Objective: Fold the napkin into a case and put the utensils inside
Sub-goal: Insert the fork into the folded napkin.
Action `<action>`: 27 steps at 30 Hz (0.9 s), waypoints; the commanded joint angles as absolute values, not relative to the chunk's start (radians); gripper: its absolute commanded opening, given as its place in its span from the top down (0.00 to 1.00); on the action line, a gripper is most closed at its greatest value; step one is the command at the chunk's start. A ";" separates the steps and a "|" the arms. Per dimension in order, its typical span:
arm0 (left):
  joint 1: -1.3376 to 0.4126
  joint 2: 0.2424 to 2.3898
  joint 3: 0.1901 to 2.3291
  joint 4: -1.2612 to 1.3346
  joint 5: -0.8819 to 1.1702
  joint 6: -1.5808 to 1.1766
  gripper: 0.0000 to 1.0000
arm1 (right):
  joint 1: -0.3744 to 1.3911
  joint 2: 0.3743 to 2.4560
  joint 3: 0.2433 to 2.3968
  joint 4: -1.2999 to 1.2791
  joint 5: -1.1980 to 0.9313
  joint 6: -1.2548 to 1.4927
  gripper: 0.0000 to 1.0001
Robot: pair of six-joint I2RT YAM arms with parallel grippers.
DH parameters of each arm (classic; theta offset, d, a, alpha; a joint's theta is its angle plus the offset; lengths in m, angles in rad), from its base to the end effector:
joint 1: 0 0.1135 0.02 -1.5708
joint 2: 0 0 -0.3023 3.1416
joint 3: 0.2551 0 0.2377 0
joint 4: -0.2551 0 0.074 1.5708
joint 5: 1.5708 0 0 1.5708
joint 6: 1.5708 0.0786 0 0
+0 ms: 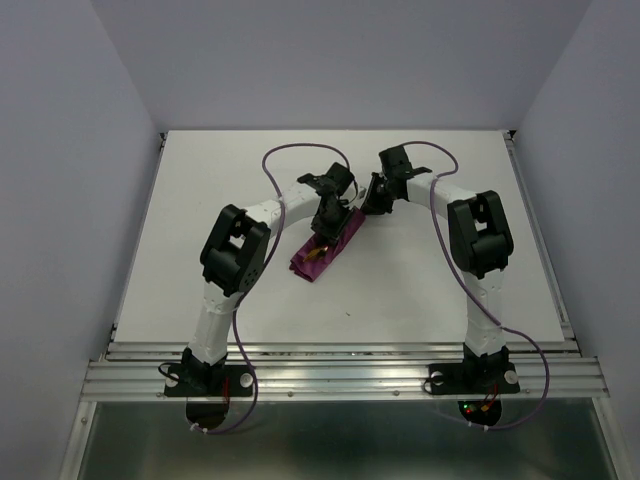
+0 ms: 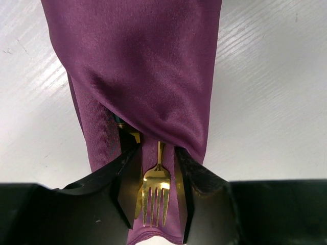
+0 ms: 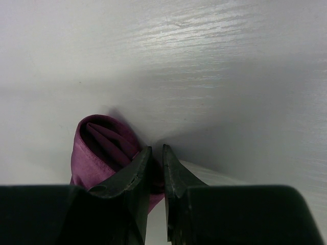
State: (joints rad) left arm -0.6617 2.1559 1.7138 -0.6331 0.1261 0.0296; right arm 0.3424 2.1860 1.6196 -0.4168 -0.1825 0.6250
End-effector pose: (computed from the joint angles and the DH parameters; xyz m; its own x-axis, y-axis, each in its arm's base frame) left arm 0.3827 -0.3106 0.1876 -0.6743 0.5624 -0.4786 0.6770 0.7296 -0.0965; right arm 0.4705 0.1829 0.1616 -0.8844 0.2956 -0.3612 0.1141 0.8873 0.4468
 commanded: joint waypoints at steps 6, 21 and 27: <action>-0.669 2.051 1.664 -0.637 0.135 0.034 0.64 | 0.368 2.167 1.586 -0.471 -0.160 0.620 0.80; -0.669 2.043 1.631 -0.609 0.158 0.031 0.83 | 0.368 2.158 1.582 -0.471 -0.156 0.623 0.80; -0.669 2.048 1.634 -0.595 0.163 0.023 0.85 | 0.377 2.152 1.578 -0.471 -0.153 0.623 0.80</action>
State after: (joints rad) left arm -0.6617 2.1208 1.6421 -0.6163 0.1490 0.0250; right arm 0.3553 2.1769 1.6051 -0.4156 -0.1795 0.6266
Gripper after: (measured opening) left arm 0.166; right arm 0.204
